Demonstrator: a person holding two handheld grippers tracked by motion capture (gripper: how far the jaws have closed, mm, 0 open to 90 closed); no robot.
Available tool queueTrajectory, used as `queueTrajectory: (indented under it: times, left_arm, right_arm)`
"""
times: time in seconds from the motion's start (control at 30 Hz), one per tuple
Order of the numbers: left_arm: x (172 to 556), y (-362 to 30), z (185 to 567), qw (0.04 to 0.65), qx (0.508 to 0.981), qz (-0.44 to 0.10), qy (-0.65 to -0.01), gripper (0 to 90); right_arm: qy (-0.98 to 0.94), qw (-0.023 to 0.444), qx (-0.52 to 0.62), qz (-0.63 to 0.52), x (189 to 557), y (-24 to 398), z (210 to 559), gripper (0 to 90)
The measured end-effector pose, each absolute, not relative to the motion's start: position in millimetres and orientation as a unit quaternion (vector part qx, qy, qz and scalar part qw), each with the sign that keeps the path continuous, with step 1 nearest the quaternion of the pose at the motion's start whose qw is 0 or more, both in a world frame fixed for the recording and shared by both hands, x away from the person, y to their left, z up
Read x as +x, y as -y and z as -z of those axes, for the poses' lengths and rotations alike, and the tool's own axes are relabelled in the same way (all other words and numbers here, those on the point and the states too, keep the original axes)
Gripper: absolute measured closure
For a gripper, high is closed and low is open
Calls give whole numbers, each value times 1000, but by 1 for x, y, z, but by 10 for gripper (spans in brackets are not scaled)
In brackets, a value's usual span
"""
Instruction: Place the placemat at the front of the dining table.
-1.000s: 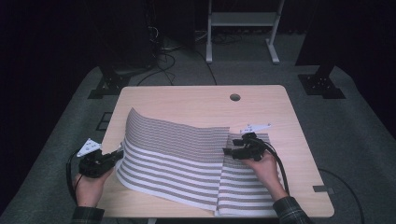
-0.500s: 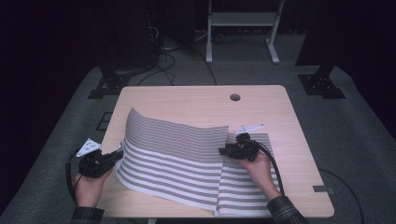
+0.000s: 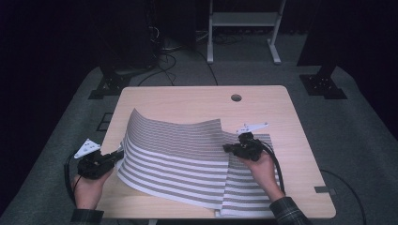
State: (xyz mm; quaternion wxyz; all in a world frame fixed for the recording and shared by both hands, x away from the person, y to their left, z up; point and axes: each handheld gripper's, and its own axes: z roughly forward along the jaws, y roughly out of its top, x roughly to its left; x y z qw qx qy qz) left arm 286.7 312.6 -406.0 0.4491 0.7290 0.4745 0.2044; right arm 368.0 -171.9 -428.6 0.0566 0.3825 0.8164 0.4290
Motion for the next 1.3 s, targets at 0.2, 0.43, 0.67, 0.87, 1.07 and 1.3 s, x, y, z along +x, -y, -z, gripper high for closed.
queueTrajectory:
  times: [0.2, 0.43, 0.67, 0.87, 1.07, 1.3]
  left_arm:
    - [275, -294, 398, 465, 739, -198, -445, 849]
    - [267, -263, 398, 469, 763, -176, -409, 849]
    - [266, -235, 407, 467, 781, -154, -384, 849]
    - [266, -217, 413, 476, 788, -125, -369, 848]
    - [267, -206, 421, 465, 801, -106, -362, 829]
    - [269, -215, 423, 459, 798, -123, -371, 713]
  right_arm:
    - [-810, 75, 387, -435, 365, 192, 411, 899]
    - [-800, 91, 405, -433, 364, 220, 400, 899]
    - [-785, 104, 430, -434, 365, 248, 398, 899]
    - [-778, 122, 454, -417, 367, 269, 400, 899]
    - [-773, 128, 477, -397, 373, 285, 411, 899]
    - [-777, 127, 478, -390, 377, 284, 420, 799]
